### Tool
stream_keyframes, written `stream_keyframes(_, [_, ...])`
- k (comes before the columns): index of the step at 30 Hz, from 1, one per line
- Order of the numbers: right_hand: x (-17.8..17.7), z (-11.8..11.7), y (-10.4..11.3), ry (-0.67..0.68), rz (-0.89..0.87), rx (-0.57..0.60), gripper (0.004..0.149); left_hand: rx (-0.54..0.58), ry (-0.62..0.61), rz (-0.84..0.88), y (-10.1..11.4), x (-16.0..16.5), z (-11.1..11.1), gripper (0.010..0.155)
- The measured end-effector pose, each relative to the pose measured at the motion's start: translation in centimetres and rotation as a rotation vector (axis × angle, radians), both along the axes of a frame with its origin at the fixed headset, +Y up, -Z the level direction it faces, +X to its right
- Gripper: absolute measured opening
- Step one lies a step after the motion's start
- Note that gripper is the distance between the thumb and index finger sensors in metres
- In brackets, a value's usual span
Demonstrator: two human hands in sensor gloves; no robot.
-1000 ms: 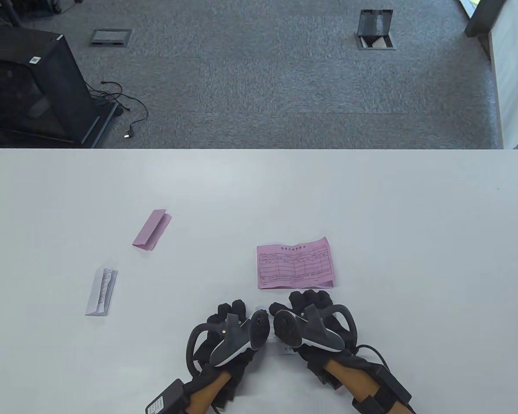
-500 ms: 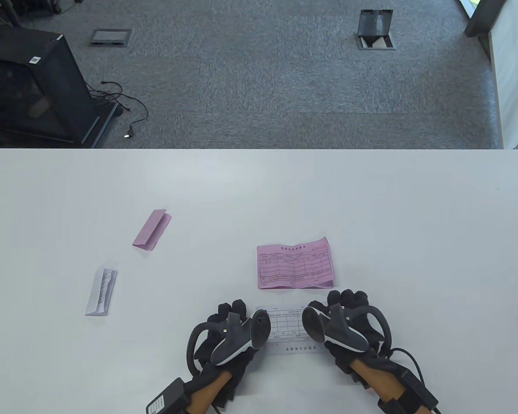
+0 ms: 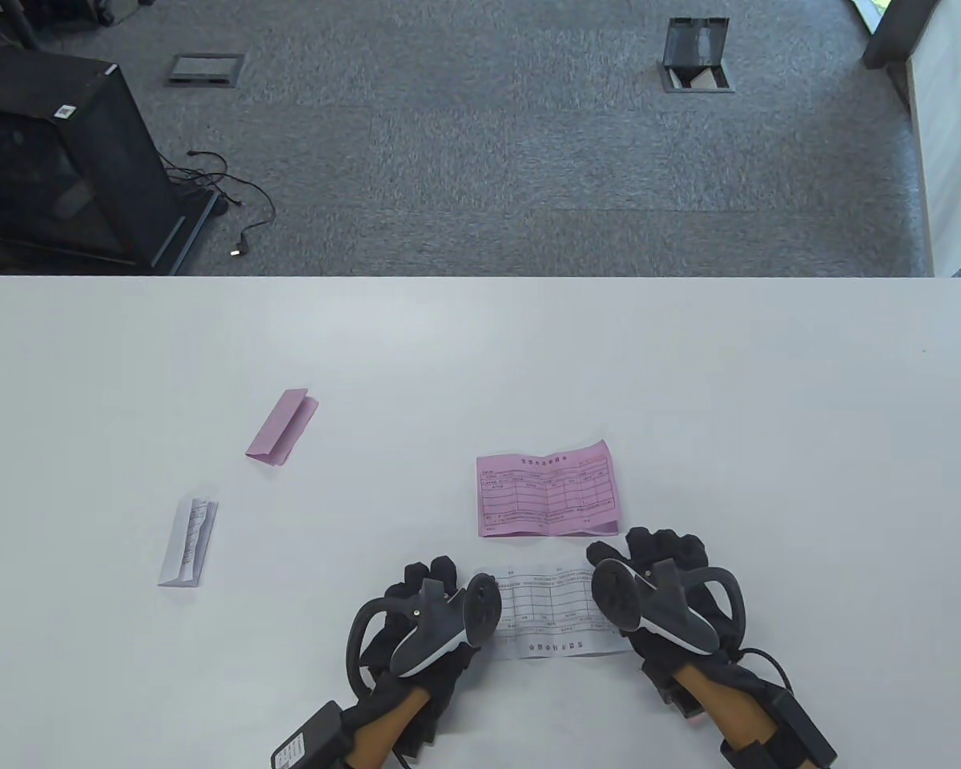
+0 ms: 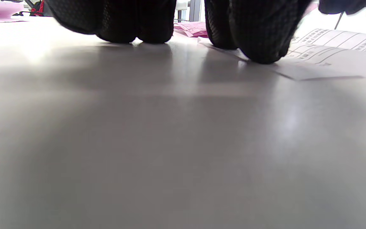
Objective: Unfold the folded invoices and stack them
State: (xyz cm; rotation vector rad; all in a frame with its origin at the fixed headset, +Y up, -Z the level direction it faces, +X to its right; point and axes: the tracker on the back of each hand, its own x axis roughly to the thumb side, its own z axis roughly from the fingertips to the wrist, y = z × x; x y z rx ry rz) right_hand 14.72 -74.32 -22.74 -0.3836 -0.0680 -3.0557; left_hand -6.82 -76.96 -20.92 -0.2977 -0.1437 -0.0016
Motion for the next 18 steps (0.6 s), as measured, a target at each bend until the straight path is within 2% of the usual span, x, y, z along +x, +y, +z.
stream_keyframes(5, [-5.1,0.8,-0.5,0.127,-0.009,-0.041,0.056,0.0,0.002,0.006,0.0,0.0,0.0,0.058])
stream_keyframes(9, [-7.7,0.8,-1.7,0.165,-0.004,-0.093,0.058,-0.001,0.004,0.011,-0.1,-0.1,0.0,0.058])
stream_keyframes(18, [-7.2,0.7,-3.0,0.15,0.011,-0.112,0.06,-0.013,0.013,0.028,-0.2,-0.3,-0.1,0.058])
